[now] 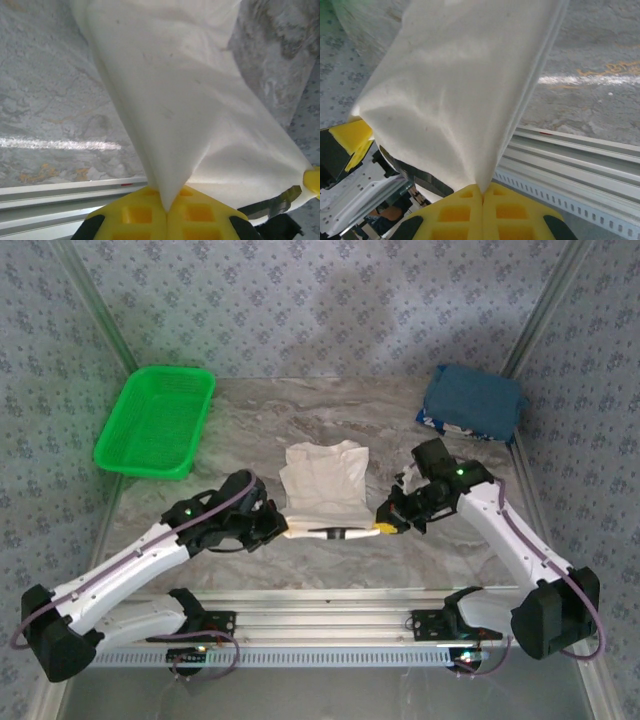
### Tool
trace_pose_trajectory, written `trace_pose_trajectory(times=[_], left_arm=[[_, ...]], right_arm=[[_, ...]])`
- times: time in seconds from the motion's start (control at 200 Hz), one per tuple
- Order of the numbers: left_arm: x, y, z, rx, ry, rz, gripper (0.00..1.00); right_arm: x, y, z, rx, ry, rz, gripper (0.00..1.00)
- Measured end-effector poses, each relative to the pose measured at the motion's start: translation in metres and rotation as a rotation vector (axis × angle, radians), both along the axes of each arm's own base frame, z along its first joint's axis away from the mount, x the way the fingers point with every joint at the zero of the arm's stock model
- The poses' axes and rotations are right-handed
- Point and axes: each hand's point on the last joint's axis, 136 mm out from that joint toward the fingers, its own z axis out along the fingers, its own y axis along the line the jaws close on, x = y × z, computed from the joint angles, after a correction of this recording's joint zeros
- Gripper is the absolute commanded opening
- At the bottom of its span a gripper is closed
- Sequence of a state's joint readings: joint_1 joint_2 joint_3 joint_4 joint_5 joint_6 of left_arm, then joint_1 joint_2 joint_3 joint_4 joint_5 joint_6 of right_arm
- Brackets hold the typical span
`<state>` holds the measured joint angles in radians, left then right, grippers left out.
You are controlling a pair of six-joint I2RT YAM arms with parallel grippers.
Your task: Fold and stack the t-shirts
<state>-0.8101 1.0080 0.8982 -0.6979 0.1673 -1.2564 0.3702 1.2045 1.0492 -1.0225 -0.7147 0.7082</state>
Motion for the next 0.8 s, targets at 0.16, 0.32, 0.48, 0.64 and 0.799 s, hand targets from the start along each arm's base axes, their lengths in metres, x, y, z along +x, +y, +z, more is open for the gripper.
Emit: trace_pose_trajectory(times=[0.16,0.32,0.48,0.64,0.799], left_arm=[[0.014,0.007,0.013,-0.014,-0.021,0.039,0.05],[0.032,0.013,0.019,-0.023,-0.023,0.074,0.05],[0.05,0.014,0.016,-0.007,0.001,0.082,0.05],[0.068,0.018,0.012,-0.004,0.017,0.094,0.05],[0.083,0.022,0.01,-0.007,0.03,0.104,0.05]], right_arm=[[0.017,0.006,0.022,0.016,-0.045,-0.008,0.0],[0.036,0.013,0.033,0.02,-0.059,-0.007,0.0],[0.057,0.019,0.032,0.008,-0.062,0.003,0.0],[0.082,0.02,0.028,-0.001,-0.059,-0.001,0.0],[0.105,0.023,0.023,-0.008,-0.072,0.019,0.0]])
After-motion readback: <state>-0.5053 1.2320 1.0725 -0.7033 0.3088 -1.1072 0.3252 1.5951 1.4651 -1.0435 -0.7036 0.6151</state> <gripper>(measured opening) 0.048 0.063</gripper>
